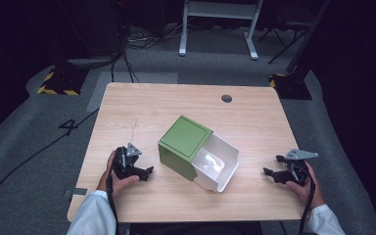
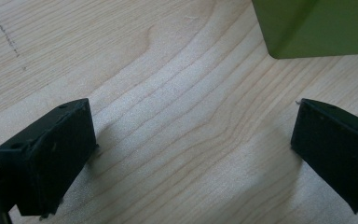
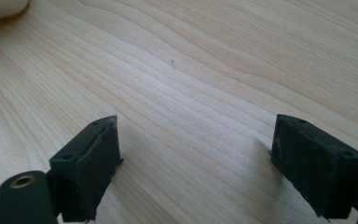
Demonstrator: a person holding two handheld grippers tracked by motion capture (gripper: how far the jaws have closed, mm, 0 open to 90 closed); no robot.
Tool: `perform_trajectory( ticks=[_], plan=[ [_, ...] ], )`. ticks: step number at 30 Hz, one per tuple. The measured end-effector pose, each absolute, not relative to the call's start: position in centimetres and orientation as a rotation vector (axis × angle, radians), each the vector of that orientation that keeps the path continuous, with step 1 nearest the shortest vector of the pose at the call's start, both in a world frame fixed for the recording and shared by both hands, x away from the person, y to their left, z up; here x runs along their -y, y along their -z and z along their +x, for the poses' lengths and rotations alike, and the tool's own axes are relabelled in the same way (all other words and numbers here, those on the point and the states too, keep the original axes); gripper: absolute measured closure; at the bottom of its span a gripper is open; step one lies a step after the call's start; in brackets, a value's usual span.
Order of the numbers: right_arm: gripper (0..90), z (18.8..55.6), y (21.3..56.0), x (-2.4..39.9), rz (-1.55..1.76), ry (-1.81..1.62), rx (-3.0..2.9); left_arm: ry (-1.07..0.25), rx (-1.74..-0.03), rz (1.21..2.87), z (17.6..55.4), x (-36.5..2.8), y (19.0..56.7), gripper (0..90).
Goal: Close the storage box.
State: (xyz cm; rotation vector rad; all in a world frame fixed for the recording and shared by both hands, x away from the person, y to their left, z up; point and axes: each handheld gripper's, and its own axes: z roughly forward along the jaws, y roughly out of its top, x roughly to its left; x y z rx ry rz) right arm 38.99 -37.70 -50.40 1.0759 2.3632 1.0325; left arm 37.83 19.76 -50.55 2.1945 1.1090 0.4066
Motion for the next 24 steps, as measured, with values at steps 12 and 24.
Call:
perform_trajectory(
  ticks=[12, 24],
  plan=[
    [26.6, 38.5, 49.8, 37.4, 0.973, -1.075, -2.421, -0.407, -1.112, 2.192, 37.8, -19.7, 50.5, 0.1],
    [28.0, 36.3, 44.2, 30.5, 0.618, -1.140, -2.503, -0.413, -1.122, 2.189, 37.6, -19.7, 50.5, 0.1]
  ],
)
